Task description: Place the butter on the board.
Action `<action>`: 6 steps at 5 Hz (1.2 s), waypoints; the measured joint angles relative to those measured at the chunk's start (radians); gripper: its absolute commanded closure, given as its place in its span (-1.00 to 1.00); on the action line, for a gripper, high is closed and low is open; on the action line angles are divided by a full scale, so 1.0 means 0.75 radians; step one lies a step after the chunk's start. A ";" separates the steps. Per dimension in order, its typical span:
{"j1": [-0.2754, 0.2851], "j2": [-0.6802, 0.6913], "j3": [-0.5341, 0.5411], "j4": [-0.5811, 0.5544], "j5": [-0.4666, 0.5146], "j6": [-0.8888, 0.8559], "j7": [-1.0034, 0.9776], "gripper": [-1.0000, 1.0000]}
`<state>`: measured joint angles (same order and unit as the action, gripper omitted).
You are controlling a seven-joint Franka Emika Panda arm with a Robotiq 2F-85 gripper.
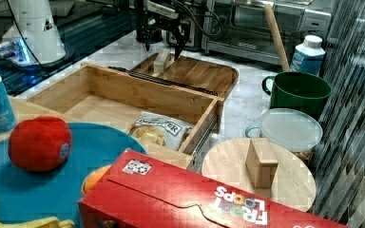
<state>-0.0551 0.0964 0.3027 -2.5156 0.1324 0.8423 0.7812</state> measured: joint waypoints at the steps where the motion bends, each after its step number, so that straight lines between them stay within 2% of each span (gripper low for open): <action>1: 0.001 0.003 0.000 0.003 0.000 0.000 0.000 -1.00; 6: 0.001 0.011 0.001 0.003 0.000 0.027 0.001 -1.00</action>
<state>-0.0540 0.1044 0.3032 -2.5137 0.1321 0.8628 0.7817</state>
